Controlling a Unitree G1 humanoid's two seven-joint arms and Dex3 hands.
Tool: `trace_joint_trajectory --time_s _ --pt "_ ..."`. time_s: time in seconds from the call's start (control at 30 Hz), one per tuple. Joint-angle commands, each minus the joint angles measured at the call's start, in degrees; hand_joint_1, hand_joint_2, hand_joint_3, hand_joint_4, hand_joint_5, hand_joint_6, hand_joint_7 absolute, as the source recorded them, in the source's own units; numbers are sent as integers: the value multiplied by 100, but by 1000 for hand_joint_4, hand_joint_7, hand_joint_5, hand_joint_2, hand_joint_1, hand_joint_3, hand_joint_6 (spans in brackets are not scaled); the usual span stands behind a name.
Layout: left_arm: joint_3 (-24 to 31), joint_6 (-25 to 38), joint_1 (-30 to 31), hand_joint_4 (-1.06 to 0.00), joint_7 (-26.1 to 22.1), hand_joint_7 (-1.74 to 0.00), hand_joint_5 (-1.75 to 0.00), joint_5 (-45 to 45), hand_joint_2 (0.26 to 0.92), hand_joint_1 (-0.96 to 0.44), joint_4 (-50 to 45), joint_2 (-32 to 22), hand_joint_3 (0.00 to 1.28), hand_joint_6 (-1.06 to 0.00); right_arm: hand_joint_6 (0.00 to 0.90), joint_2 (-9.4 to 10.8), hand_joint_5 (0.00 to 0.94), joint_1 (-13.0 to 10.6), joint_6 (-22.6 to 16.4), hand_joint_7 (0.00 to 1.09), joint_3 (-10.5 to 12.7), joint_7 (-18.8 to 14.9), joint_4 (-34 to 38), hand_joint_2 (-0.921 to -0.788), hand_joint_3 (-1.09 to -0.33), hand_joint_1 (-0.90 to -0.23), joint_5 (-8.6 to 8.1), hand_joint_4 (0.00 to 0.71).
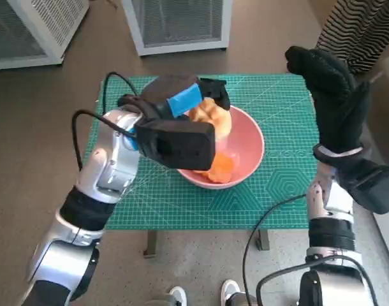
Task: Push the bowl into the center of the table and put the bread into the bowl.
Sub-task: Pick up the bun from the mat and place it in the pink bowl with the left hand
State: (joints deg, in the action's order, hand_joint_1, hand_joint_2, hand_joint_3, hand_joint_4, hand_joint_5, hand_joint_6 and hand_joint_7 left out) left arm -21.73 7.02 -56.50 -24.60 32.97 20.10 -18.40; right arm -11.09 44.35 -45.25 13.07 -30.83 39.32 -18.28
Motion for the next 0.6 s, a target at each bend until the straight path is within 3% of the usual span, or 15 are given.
trace_joint_trajectory --time_s 0.03,0.3,0.43,0.47,0.5,0.6 --pt "-132 -165 -313 -740 168 -1181 -1066 84 918 1 518 164 29 -663 2 -29 2 -153 12 609 -6 -70 -19 -921 -737 -541 -48 228" --pt "-227 -383 -414 -705 341 -1145 -1172 86 920 0 1076 336 59 -628 2 -61 3 -226 14 609 18 -70 -89 -921 -737 -538 -47 229" --pt "-201 -452 -359 -571 400 -1386 -1314 38 921 0 1201 370 231 -374 4 -74 3 -255 21 608 35 -62 -110 -921 -736 -536 -50 230" --pt "-193 -461 -341 -510 406 -1265 -1199 29 893 -6 1212 372 233 -341 4 -75 3 -260 23 607 37 -59 -113 -921 -736 -536 -49 230" --pt "-183 -451 -313 -474 404 -1012 -931 21 858 -14 1205 369 228 -333 5 -77 3 -256 24 607 42 -56 -99 -921 -735 -536 -48 231" --pt "-180 -385 -264 -424 390 -565 -365 33 845 -84 1169 353 161 -335 10 -71 4 -257 26 602 44 -34 -92 -921 -730 -539 -33 232"
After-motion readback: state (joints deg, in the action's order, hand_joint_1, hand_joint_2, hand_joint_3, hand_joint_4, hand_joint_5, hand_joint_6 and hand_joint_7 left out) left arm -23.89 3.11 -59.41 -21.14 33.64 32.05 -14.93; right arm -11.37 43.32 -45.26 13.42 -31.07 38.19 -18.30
